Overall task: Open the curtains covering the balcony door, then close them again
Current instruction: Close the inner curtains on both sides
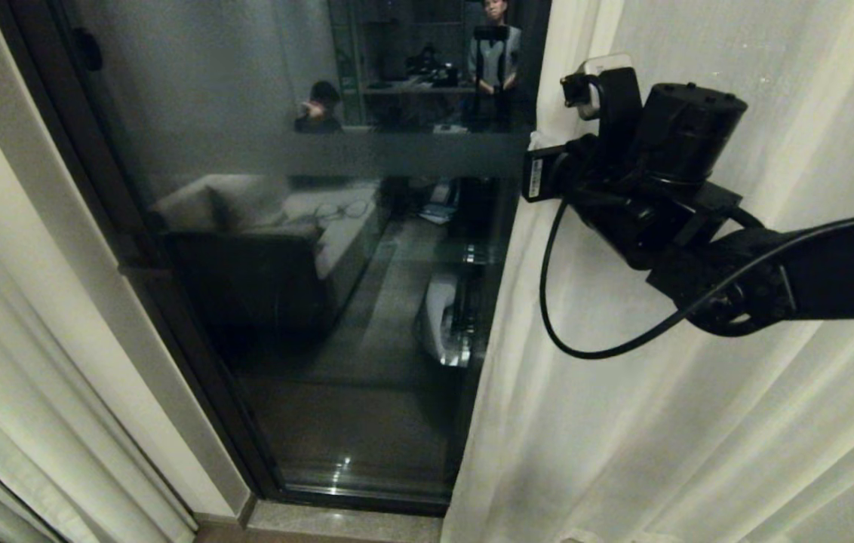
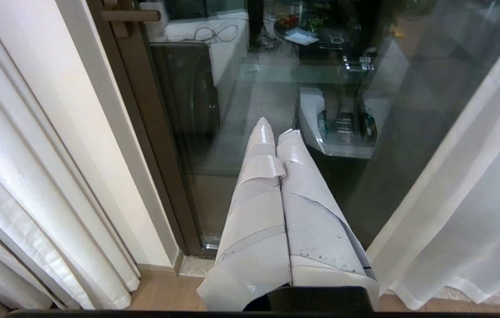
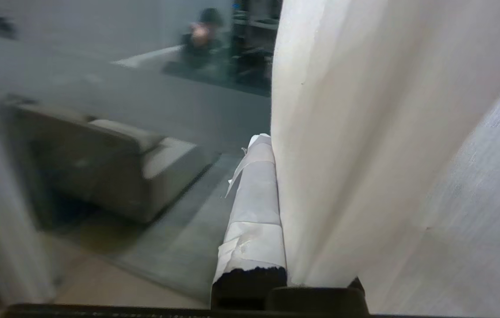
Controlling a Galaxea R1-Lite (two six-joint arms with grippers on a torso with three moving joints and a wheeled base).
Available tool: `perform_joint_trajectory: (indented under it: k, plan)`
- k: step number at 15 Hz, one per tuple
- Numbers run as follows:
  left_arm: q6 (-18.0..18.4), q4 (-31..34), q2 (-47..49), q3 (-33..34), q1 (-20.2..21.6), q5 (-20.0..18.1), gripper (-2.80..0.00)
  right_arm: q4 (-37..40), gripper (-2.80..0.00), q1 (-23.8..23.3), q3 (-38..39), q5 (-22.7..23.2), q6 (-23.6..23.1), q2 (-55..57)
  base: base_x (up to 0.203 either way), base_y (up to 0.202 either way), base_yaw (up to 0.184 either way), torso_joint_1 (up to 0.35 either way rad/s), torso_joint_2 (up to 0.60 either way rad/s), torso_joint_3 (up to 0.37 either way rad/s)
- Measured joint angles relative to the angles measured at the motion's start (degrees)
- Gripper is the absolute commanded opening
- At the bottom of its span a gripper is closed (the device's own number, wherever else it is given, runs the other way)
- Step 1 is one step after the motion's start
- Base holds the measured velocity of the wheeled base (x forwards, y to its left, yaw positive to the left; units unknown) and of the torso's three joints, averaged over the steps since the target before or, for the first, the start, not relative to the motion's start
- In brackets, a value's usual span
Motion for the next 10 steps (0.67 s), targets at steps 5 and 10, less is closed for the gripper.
perform_joint_trajectory:
  k: [5, 10]
  plan:
    - [0.0, 0.0, 0.0, 0.0, 0.0, 0.0, -2.8, -0.16, -2.8, -3.41, -0.58, 0.06, 0.04, 0.57, 0.0, 0.0, 0.0, 0.0, 0.0, 0.0]
    - [0.0, 0.0, 0.0, 0.0, -0.02, 0.0, -2.8, -0.09, 0.0, -4.58, -0.61, 0.08, 0.03, 0.62, 0.0, 0.0, 0.0, 0.0, 0.0, 0.0]
